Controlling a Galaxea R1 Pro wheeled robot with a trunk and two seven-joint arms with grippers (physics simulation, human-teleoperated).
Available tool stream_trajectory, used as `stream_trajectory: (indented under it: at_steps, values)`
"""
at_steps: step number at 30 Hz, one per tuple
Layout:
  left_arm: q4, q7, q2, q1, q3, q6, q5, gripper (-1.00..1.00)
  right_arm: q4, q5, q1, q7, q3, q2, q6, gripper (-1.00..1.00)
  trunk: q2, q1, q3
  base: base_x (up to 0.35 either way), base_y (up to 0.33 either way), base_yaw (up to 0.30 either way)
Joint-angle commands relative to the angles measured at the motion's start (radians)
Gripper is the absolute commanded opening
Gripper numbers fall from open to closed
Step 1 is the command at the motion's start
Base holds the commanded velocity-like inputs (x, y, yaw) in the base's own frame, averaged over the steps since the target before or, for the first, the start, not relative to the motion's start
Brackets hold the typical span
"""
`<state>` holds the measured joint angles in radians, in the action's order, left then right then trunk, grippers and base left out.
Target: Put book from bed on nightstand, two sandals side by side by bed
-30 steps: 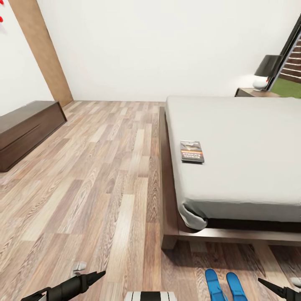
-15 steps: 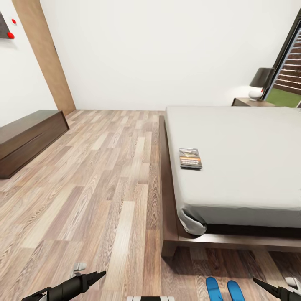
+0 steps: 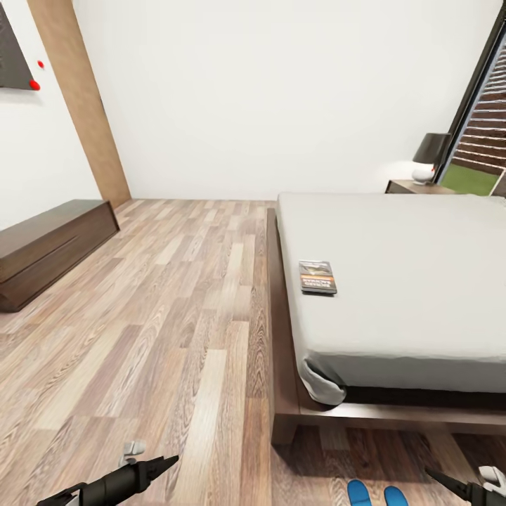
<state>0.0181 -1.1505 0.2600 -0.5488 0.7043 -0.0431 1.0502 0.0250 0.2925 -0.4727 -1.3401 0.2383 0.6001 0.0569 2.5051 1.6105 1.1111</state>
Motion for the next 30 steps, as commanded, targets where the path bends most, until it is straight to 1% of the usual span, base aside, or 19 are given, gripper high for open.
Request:
stream_trajectory:
  at_steps: [1,7,23,30]
  values:
    - [0.000,-0.002,0.000,0.000,0.009,-0.004,0.007,1.00,0.003,-0.004,-0.001,-0.004,0.007,0.000,0.006,1.00,0.000,-0.001,-0.003,0.000,0.000,0.000]
    - [0.000,-0.002,-0.006,0.000,0.009,-0.004,0.007,1.00,0.003,-0.004,-0.001,-0.002,0.007,-0.004,-0.003,1.00,-0.001,-0.003,-0.026,0.000,0.000,0.000]
    - [0.000,-0.001,-0.013,0.000,0.009,-0.005,0.007,1.00,0.003,-0.004,-0.001,-0.002,0.007,-0.005,-0.006,1.00,-0.005,-0.011,-0.088,0.000,0.000,0.000]
    - [0.000,-0.001,-0.013,0.000,0.009,-0.005,0.007,1.00,0.003,-0.004,-0.001,-0.002,0.007,-0.005,-0.006,1.00,-0.054,-0.037,-0.110,0.000,0.000,0.000]
